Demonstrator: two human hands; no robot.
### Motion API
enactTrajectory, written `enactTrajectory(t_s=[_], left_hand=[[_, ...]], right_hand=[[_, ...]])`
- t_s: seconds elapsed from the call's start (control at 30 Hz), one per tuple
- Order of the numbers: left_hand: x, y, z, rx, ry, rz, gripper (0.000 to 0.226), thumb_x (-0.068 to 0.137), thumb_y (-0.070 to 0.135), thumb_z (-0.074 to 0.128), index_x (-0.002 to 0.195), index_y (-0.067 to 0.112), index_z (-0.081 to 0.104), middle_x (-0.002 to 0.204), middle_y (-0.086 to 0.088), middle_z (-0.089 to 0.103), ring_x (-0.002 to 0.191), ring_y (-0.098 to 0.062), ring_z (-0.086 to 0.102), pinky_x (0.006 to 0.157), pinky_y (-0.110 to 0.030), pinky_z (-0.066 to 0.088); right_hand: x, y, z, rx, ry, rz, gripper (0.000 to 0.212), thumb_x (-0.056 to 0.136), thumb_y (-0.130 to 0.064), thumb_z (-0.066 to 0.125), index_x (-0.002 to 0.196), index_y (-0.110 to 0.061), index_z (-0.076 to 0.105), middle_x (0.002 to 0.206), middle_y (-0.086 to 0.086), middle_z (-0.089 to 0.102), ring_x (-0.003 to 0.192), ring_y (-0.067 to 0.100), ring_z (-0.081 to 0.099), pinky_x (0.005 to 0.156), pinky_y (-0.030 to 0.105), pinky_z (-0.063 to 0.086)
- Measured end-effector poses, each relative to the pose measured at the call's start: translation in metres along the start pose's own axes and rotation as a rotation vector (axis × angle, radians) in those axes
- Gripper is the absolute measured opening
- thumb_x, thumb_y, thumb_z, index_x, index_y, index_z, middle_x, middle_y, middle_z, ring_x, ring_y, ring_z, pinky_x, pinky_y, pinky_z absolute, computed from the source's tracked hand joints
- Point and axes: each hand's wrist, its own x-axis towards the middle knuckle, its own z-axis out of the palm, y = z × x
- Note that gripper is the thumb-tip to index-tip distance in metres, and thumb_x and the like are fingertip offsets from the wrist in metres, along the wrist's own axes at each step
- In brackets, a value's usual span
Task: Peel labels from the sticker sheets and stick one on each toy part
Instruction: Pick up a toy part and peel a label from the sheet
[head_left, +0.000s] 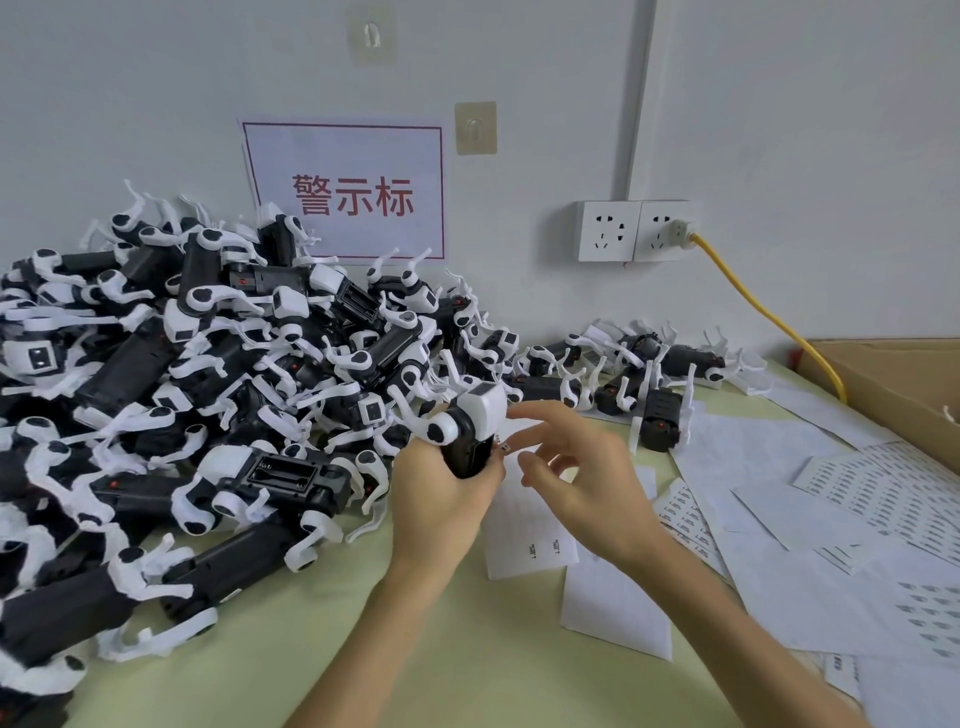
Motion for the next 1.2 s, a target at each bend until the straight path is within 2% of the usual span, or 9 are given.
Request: enactTrajectory(t_s=[0.07,0.17,0.3,0.37,0.43,0.57,0.7,0.87,1.2], left_hand=[[-0.001,0.000,0.000,0.064,0.043,0.054,0.034,0.081,0.011,0.082,0.064,0.023,0.055,0.050,0.018,0.054,0.050,0.002,0.051,0.052,-0.013,0.036],[-0.001,0.000,0.001,0.021,0.007,0.056,0.032,0.081,0.010,0.082,0.064,0.019,0.057,0.051,0.016,0.053,0.051,-0.001,0.049,0.054,-0.017,0.038],[-0.001,0.004,0.001,-0.293,-0.071,-0.113,0.022,0.075,0.023,0.079,0.066,0.006,0.067,0.058,-0.009,0.062,0.053,-0.013,0.055,0.051,-0.024,0.046],[0.000,0.007,0.000,-0.398,-0.100,-0.163,0.008,0.075,0.016,0.080,0.070,0.017,0.073,0.066,-0.004,0.067,0.061,-0.013,0.062,0.057,-0.022,0.051],[0.001,0.009,-0.002,-0.433,-0.129,-0.162,0.018,0.077,0.010,0.081,0.071,0.024,0.073,0.070,0.002,0.071,0.071,-0.013,0.070,0.063,-0.020,0.053],[0.000,0.013,-0.003,-0.486,-0.118,-0.146,0.016,0.073,0.011,0.077,0.070,0.027,0.073,0.072,0.004,0.072,0.074,-0.014,0.072,0.067,-0.019,0.054],[0.000,0.013,-0.003,-0.517,-0.096,-0.148,0.017,0.072,0.013,0.073,0.069,0.029,0.073,0.072,0.004,0.071,0.073,-0.014,0.069,0.066,-0.019,0.054],[0.001,0.012,-0.003,-0.541,-0.084,-0.152,0.044,0.087,-0.010,0.069,0.068,0.029,0.073,0.070,0.004,0.069,0.068,-0.011,0.066,0.060,-0.017,0.051],[0.000,0.007,0.002,-0.546,-0.115,-0.204,0.030,0.081,0.001,0.077,0.072,0.029,0.074,0.071,0.002,0.070,0.064,-0.010,0.065,0.059,-0.019,0.051]], right_hand=[[0.000,0.001,0.001,0.002,-0.005,0.023,0.047,0.090,0.001,0.059,0.119,-0.037,0.063,0.098,-0.018,0.075,0.075,0.015,0.069,0.070,0.027,0.055],[0.000,0.002,0.003,0.044,-0.011,0.060,0.046,0.090,0.002,0.057,0.122,-0.031,0.064,0.100,-0.014,0.076,0.073,0.016,0.071,0.071,0.029,0.056],[0.002,0.003,0.005,0.214,0.060,0.172,0.036,0.093,0.001,0.059,0.117,-0.026,0.067,0.100,-0.005,0.078,0.070,0.018,0.073,0.069,0.024,0.055],[0.003,0.004,0.007,0.313,0.078,0.259,0.021,0.096,-0.004,0.062,0.109,-0.018,0.071,0.094,-0.001,0.077,0.071,0.019,0.072,0.069,0.025,0.054],[0.004,0.005,0.008,0.460,0.040,0.355,0.011,0.097,-0.009,0.062,0.096,-0.010,0.073,0.093,0.003,0.076,0.072,0.019,0.070,0.072,0.027,0.053],[0.003,0.004,0.010,0.713,-0.030,0.473,0.016,0.098,-0.009,0.059,0.089,-0.011,0.072,0.098,0.008,0.073,0.076,0.019,0.066,0.074,0.026,0.052],[0.001,0.003,0.013,0.732,-0.024,0.481,0.016,0.098,-0.012,0.061,0.089,-0.014,0.073,0.095,0.005,0.072,0.078,0.018,0.066,0.073,0.024,0.051],[0.000,0.000,0.014,0.741,0.007,0.459,0.011,0.095,-0.015,0.065,0.087,-0.015,0.073,0.094,0.003,0.073,0.075,0.018,0.067,0.069,0.021,0.051],[0.000,-0.002,0.015,0.646,0.032,0.453,0.014,0.094,-0.009,0.065,0.082,-0.015,0.070,0.078,-0.001,0.063,0.067,0.015,0.054,0.067,0.023,0.047]])
